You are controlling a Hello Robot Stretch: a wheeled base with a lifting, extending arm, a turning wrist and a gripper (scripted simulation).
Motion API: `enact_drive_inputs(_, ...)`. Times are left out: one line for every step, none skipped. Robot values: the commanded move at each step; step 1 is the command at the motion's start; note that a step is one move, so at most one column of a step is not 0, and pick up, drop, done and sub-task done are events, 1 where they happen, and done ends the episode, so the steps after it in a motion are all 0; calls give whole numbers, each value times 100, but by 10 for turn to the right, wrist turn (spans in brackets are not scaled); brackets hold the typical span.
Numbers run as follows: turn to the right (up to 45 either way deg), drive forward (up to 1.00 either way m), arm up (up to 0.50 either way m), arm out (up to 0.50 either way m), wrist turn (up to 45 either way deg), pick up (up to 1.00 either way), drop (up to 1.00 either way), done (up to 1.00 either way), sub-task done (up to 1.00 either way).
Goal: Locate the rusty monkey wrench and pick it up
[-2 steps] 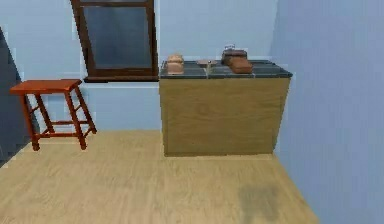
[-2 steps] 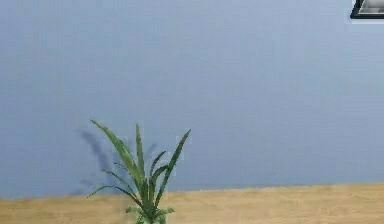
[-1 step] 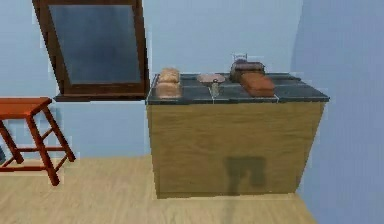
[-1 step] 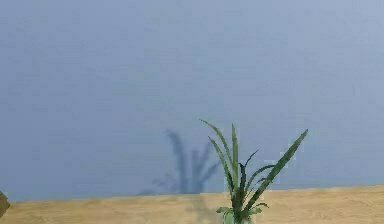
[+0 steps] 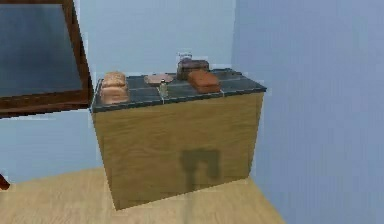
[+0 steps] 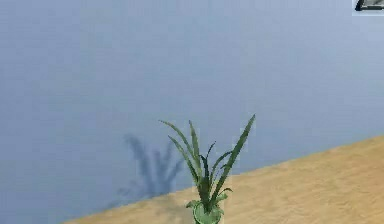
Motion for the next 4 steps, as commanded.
enact_drive_inputs(0,85,0,0,0,0,0,0,0)
enact_drive_inputs(-450,0,0,0,0,0,0,0,0)
enact_drive_inputs(-240,0,0,0,0,0,0,0,0)
enact_drive_inputs(450,0,0,0,0,0,0,0,0)
